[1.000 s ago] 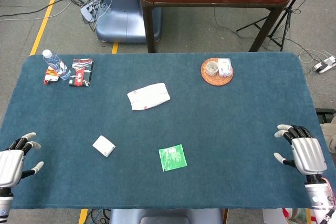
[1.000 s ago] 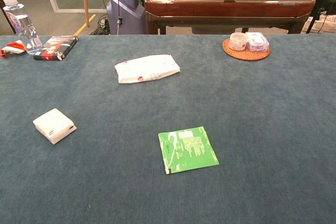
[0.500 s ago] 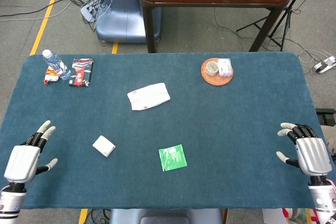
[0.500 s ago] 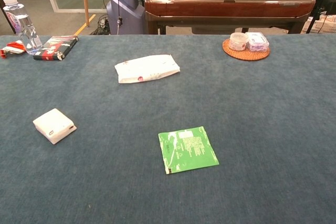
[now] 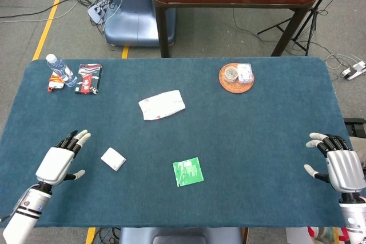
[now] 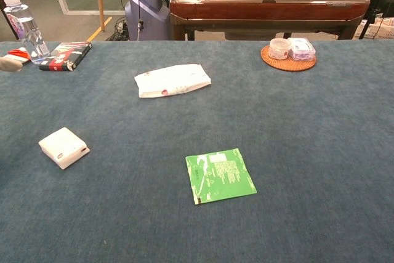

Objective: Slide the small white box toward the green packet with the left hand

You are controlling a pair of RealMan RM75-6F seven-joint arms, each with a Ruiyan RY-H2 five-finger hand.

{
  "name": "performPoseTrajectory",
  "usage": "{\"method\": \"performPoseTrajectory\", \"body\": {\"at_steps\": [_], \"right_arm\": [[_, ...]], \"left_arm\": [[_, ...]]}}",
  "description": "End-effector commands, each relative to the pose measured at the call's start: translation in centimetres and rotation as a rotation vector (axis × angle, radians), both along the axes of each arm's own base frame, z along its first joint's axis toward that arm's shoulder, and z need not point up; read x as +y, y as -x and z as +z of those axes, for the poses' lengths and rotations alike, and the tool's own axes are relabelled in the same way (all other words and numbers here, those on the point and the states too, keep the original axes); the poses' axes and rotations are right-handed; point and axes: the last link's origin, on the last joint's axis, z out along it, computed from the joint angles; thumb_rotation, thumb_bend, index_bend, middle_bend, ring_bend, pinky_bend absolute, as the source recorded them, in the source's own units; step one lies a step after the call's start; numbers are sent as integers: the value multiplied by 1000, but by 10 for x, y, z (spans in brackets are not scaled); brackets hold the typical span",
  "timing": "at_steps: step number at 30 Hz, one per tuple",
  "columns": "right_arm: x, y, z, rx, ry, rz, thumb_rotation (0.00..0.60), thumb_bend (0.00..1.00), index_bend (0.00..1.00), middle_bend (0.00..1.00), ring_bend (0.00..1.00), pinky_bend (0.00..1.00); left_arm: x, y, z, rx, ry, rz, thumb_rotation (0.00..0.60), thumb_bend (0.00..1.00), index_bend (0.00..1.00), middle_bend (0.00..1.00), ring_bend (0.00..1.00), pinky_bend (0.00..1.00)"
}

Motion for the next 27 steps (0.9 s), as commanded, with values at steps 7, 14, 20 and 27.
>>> {"method": "performPoseTrajectory", "body": {"at_steps": [7,14,20,27], "right_arm": [[2,-3,6,-5,19,9,600,0,427,286,217,235],[4,-5,11,-13,38,19,600,0,427,286,217,235],[4,-5,13,-16,46,19,600,0,427,286,217,234],[4,-4,15,-19,49,15,600,0,427,286,217,235]], "left_arm": [[11,1,-14,53,22,3,600,0,0,0,0,163],[17,7,-25,66,25,24,600,0,0,0,0,163],[23,7,-33,62,33,17,600,0,0,0,0,163],[28,-1,-44,56,49,-4,600,0,0,0,0,163]]}}
